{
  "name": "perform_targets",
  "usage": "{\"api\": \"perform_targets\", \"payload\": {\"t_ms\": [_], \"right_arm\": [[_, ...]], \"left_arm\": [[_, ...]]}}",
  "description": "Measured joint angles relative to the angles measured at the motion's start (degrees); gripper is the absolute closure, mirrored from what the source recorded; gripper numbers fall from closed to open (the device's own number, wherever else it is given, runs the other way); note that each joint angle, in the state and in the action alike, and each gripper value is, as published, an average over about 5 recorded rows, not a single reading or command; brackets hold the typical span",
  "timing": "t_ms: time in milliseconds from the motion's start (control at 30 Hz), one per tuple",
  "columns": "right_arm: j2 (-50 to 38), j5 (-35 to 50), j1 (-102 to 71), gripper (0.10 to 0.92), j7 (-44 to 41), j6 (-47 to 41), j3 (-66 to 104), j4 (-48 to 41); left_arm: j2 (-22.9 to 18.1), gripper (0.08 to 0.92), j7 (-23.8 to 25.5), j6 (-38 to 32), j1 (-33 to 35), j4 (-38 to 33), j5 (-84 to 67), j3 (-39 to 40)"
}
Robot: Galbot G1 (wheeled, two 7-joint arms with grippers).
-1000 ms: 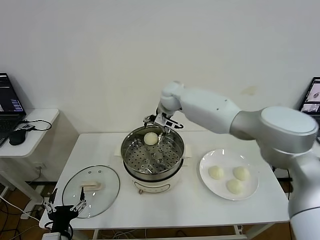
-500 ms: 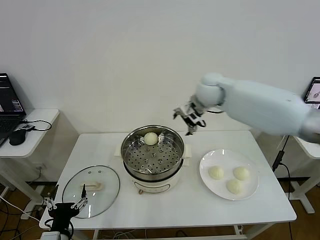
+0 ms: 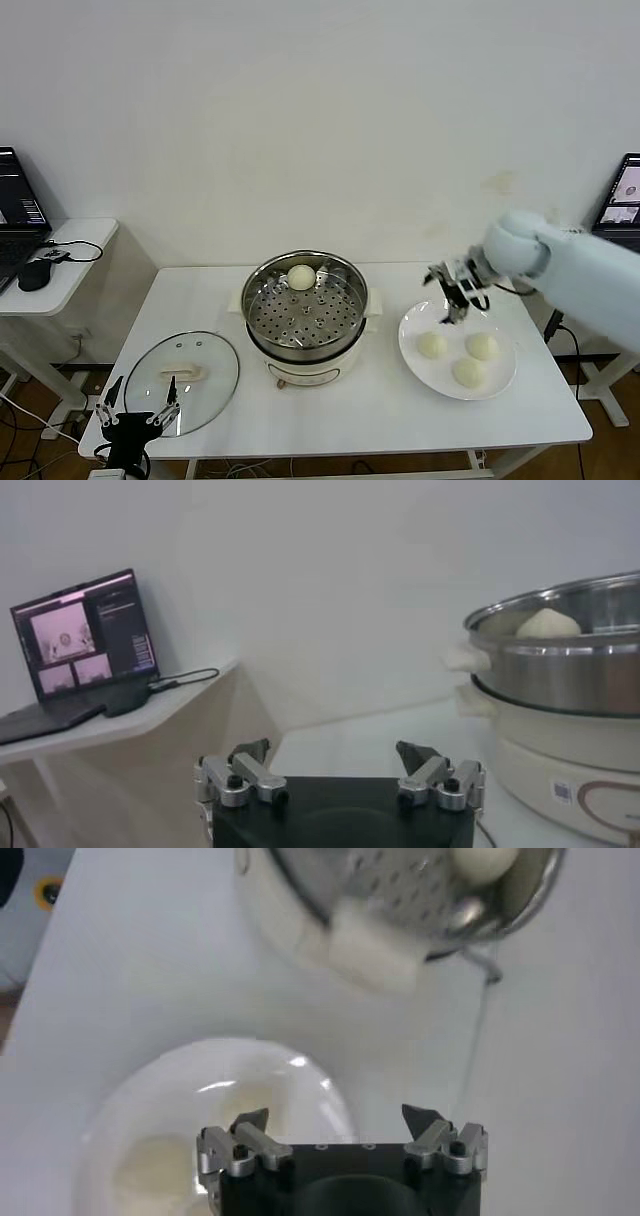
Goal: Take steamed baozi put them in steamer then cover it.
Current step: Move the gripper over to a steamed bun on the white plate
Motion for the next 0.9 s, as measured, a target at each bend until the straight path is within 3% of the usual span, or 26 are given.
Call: {"api": "perform_targets", "payload": {"t_ms": [533, 900], "right_arm": [[7.0, -7.0, -10.0, 0.208, 0.9, 0.8, 5.2, -9.3], [10.5, -9.4, -12.8, 0.284, 1.1, 0.5, 6.7, -13.7]], "left_arm": [[0.1, 0.177, -0.2, 0.0, 0.0, 1.3, -0.8, -1.6], [0.1, 0.177, -0.3, 0.0, -0.7, 2.1, -1.0, -1.6]]}}
